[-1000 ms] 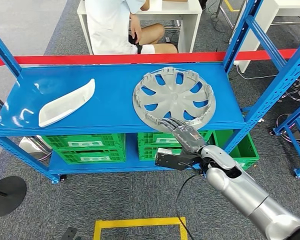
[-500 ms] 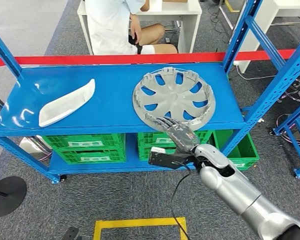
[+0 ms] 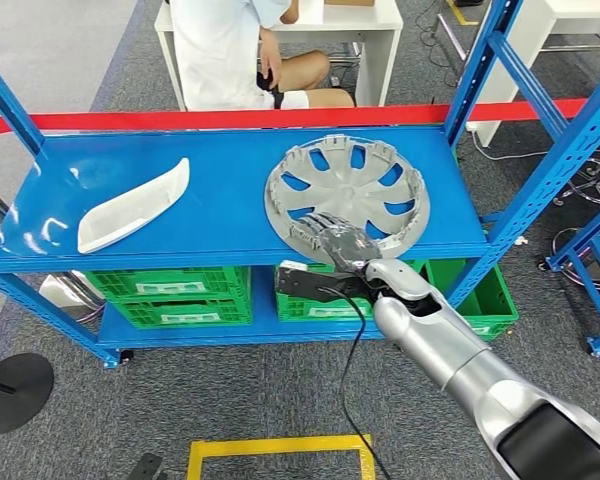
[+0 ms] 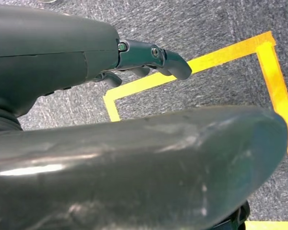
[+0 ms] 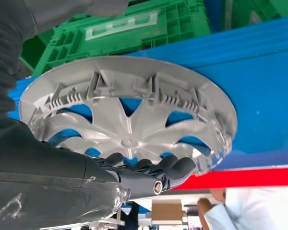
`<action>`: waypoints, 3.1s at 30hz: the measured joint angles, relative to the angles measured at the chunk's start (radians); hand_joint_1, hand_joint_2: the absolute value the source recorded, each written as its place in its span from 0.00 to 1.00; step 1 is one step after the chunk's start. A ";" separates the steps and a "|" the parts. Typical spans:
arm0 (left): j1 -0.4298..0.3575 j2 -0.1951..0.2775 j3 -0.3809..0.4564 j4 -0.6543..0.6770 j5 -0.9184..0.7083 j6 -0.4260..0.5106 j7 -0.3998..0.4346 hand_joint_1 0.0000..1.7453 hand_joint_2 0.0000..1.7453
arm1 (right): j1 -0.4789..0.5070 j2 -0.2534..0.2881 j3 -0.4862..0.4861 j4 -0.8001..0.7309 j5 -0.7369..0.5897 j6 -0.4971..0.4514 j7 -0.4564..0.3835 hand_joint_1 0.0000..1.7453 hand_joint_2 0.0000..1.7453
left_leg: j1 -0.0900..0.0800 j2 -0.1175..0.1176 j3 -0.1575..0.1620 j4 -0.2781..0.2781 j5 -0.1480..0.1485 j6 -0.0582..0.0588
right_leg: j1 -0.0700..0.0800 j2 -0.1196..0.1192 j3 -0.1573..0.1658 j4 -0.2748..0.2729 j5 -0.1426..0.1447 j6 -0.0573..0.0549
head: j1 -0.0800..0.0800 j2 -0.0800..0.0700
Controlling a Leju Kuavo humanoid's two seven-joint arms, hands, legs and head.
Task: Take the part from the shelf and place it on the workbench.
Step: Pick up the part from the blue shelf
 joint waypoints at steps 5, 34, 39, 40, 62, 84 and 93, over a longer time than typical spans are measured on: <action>-0.001 -0.003 0.001 0.000 0.001 0.001 0.002 0.00 0.00 | -0.008 0.030 0.003 0.059 0.018 0.000 0.015 0.00 1.00 | 0.000 0.000 0.000 0.000 0.000 0.000 | 0.000 0.000 0.000 0.000 0.000 0.000 | 0.000 0.000; -0.013 -0.010 0.023 0.000 -0.031 -0.008 0.003 0.00 0.00 | -0.081 0.112 0.015 0.207 0.042 0.001 0.093 0.00 1.00 | 0.001 0.000 0.002 0.000 0.002 -0.001 | 0.001 0.000 0.001 0.000 0.003 -0.003 | 0.000 0.000; -0.013 -0.010 0.022 0.000 -0.036 -0.008 0.003 0.00 0.00 | -0.092 0.113 0.002 0.221 0.032 0.001 0.121 0.00 1.00 | 0.001 0.000 0.002 0.000 0.003 -0.001 | 0.001 0.000 0.001 0.000 0.003 -0.003 | 0.000 0.000; -0.013 -0.010 0.022 0.000 -0.037 -0.008 0.003 0.00 0.00 | -0.094 0.113 -0.002 0.224 0.031 0.001 0.123 0.00 1.00 | 0.001 0.000 0.002 0.000 0.003 -0.001 | 0.001 0.000 0.001 0.000 0.003 -0.003 | 0.000 0.000; -0.014 -0.009 0.021 0.000 -0.058 -0.032 -0.007 0.00 0.00 | -0.084 0.109 -0.039 0.273 0.077 0.023 0.172 0.00 1.00 | 0.001 0.002 0.010 -0.008 -0.003 0.019 | -0.010 -0.001 -0.018 0.043 -0.031 0.021 | 0.003 0.000; -0.016 -0.007 0.024 0.000 -0.054 -0.012 -0.016 0.00 0.00 | -0.055 0.108 -0.062 0.284 0.101 0.024 0.172 0.00 1.00 | 0.022 0.004 -0.102 0.251 -0.104 -0.043 | -0.033 0.008 0.015 0.000 0.001 -0.004 | -0.002 0.000; -0.019 -0.013 0.025 0.000 -0.055 -0.013 -0.021 0.00 0.00 | -0.056 0.107 -0.080 0.284 0.112 0.024 0.172 0.00 1.00 | 0.024 0.002 0.019 -0.001 -0.011 -0.030 | -0.021 0.010 0.033 -0.007 -0.021 -0.016 | 0.001 0.000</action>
